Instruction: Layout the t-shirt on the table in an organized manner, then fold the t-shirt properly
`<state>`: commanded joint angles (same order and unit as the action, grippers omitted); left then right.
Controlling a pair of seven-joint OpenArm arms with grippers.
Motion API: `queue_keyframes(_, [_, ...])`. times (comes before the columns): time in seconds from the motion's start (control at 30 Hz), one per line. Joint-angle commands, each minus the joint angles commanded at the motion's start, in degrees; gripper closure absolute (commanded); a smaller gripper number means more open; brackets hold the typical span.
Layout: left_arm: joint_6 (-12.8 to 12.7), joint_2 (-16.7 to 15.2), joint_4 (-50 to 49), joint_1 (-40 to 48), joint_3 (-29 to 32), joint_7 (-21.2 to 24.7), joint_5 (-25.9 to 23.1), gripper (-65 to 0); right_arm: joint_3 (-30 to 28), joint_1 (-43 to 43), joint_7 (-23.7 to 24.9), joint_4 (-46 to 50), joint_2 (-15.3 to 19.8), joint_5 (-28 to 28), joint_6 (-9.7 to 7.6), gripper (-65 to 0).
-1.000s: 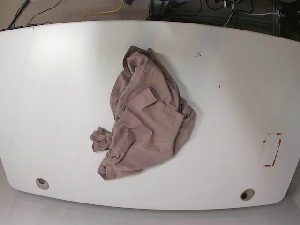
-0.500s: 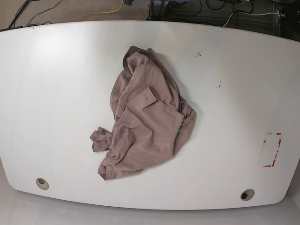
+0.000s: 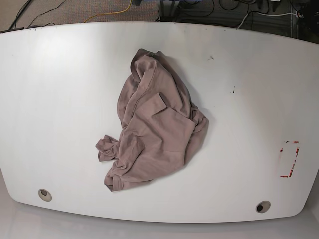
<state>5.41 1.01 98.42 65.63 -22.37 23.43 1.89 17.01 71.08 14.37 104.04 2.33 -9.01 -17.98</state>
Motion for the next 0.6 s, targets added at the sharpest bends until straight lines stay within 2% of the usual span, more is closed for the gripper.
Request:
queue_keyframes(0.13, [0.00,-2.55,5.10,-0.35,-1.14,0.00,0.00,-24.9,0.09,-2.02,0.00,3.43,0.00,0.09,0.00,-3.5])
queue_keyframes(0.37, [0.00,-3.34,9.58,-4.13,2.02,0.00,0.00,-25.8,-0.18,-8.62,0.00,5.98,-0.18,0.09,0.00,-3.5])
queue_keyframes(0.43, [0.00,-3.34,9.85,-5.27,2.99,0.00,0.00,-28.5,-0.18,-10.73,0.00,6.51,-0.26,0.09,0.00,-3.6])
queue_keyframes(0.6, [0.00,-3.25,9.85,-8.79,4.75,-0.18,0.00,-41.4,-0.35,-15.82,-0.09,6.95,-0.26,0.09,0.00,-4.0])
